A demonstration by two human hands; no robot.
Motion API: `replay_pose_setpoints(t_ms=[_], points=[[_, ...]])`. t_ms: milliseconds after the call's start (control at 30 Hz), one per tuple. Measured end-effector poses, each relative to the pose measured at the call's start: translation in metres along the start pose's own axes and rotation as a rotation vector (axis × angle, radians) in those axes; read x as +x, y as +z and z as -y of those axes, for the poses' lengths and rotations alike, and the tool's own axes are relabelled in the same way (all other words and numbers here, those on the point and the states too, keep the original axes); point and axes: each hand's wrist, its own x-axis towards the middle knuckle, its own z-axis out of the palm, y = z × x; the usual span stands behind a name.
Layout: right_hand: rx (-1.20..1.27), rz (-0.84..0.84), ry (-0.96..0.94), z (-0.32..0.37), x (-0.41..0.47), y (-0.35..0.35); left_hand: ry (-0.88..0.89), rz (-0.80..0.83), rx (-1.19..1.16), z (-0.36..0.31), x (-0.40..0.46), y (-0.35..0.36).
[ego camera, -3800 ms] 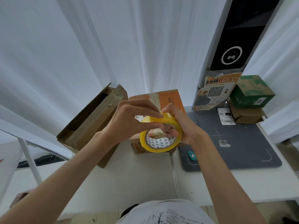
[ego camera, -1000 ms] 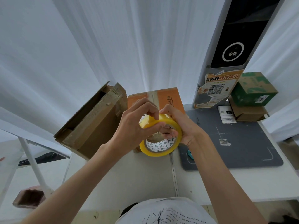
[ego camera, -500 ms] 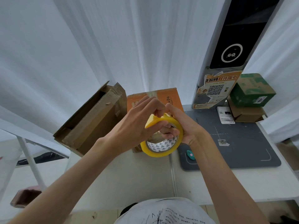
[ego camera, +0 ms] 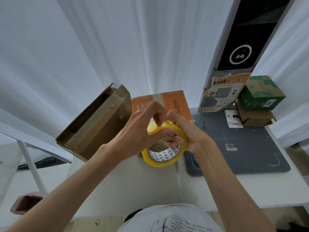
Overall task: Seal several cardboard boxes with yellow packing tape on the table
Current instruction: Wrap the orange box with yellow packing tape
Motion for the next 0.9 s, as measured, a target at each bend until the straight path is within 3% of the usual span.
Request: replay_pose_setpoints(t_ms=[100,200,433,633,900], points=[[-0.022,-0.006,0.009,0.002,-0.002,0.003,0.061,-0.004,0.053,0.001,0.000,-0.003],[-0.094,-0.122,-0.028,0.006,-0.007,0.011,0.069,-0.024,0.122,0.009,0.003,-0.009],[-0.534,-0.478,-0.296,-0.005,-0.005,0.024,-0.180,-0.150,0.103,0.021,0.003,-0.019],[-0.681,-0.433,-0.502,-0.027,0.004,0.020,-0.336,-0.131,0.142,0.025,0.010,-0.024],[-0.797,-0.498,-0.623,-0.040,0.014,0.017,-0.320,-0.034,0.277,0.024,0.017,-0.033]])
